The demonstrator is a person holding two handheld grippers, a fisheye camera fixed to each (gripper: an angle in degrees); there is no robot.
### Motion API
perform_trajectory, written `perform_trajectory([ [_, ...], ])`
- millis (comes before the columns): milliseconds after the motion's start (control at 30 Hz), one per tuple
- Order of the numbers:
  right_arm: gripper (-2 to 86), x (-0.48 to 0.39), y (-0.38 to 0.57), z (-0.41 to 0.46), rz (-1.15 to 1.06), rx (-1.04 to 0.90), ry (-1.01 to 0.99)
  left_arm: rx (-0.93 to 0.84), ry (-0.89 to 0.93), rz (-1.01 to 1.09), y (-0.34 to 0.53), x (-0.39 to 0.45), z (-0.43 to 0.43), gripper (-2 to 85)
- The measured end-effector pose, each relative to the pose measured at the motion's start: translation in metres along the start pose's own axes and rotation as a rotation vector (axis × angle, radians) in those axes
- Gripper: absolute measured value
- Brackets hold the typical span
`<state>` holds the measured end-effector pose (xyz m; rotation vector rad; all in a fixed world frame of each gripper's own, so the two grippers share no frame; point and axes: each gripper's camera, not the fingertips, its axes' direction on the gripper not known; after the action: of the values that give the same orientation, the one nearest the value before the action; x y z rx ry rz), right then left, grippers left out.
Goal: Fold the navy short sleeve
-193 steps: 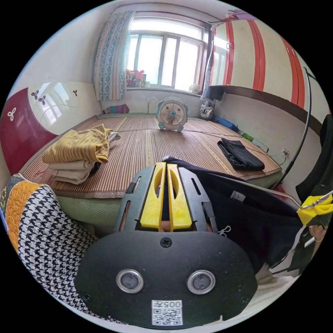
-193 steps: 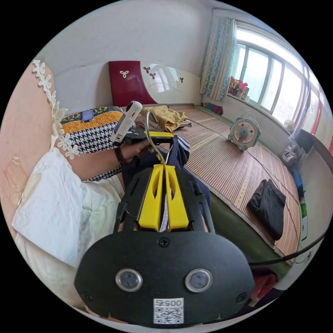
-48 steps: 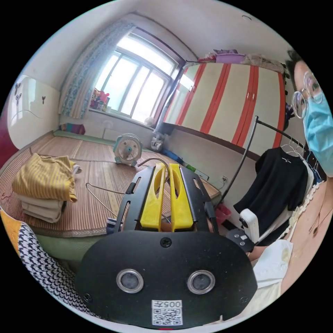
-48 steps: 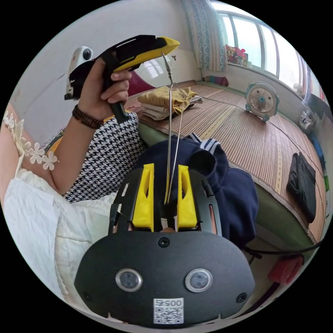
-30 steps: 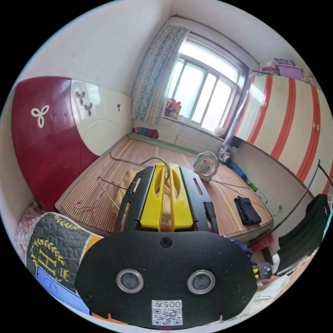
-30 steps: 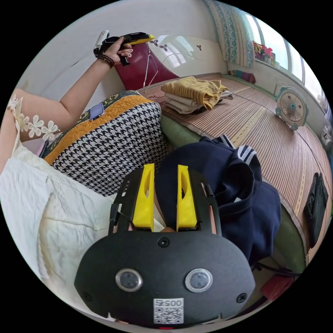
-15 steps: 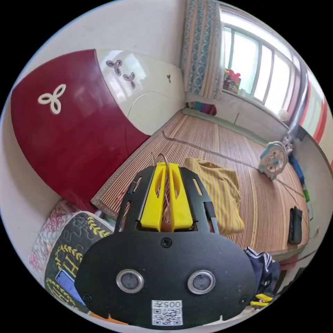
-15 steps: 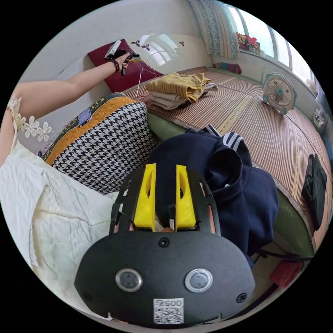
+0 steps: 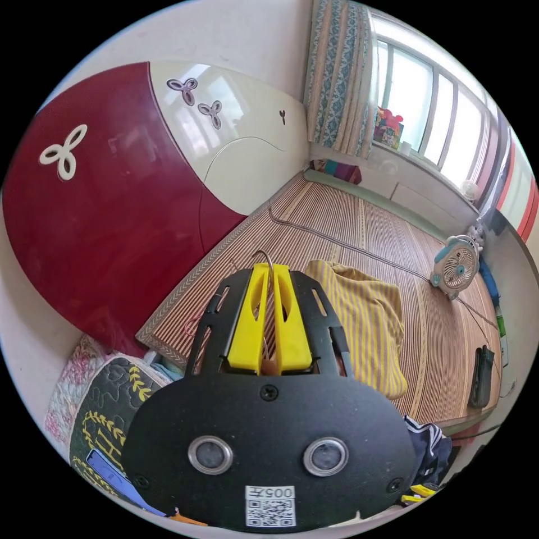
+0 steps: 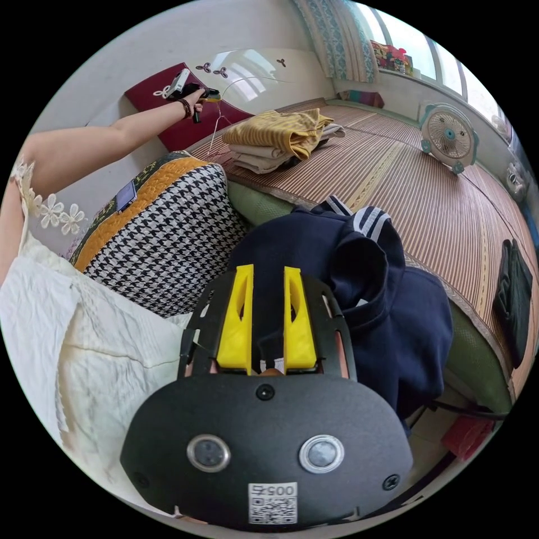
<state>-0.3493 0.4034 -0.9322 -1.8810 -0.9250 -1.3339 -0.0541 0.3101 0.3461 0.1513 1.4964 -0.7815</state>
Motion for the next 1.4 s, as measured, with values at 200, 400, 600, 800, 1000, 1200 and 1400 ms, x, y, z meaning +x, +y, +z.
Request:
perform_trajectory([
  [200,7.9,-0.001,0.001,0.004,0.020,-0.007,-0.002,-0.019,-0.035,-0.029,0.004,-0.004,0.022,0.4],
  [400,7.2,-0.004,0.004,0.004,0.026,-0.019,0.015,-0.077,-0.145,-0.094,0.031,-0.033,0.051,0.2],
  [600,6.6,-0.012,0.007,0.004,0.019,-0.021,0.016,-0.116,-0.182,-0.137,0.063,-0.055,0.058,-0.3],
  [800,6.6,-0.026,0.009,-0.001,-0.004,-0.003,0.027,-0.063,-0.058,-0.018,0.103,-0.031,0.035,-0.6],
  [1000,6.5,-0.033,0.020,-0.019,-0.007,0.052,0.101,-0.020,0.126,0.332,0.184,0.070,-0.011,-0.7],
  [1200,6.2,-0.033,0.045,-0.052,-0.002,0.148,0.296,-0.116,0.396,0.485,0.291,0.162,-0.019,-0.6],
  [1400,6.1,-0.021,0.084,-0.080,0.035,0.122,0.486,-0.244,0.511,0.613,0.371,0.237,-0.007,-0.5],
])
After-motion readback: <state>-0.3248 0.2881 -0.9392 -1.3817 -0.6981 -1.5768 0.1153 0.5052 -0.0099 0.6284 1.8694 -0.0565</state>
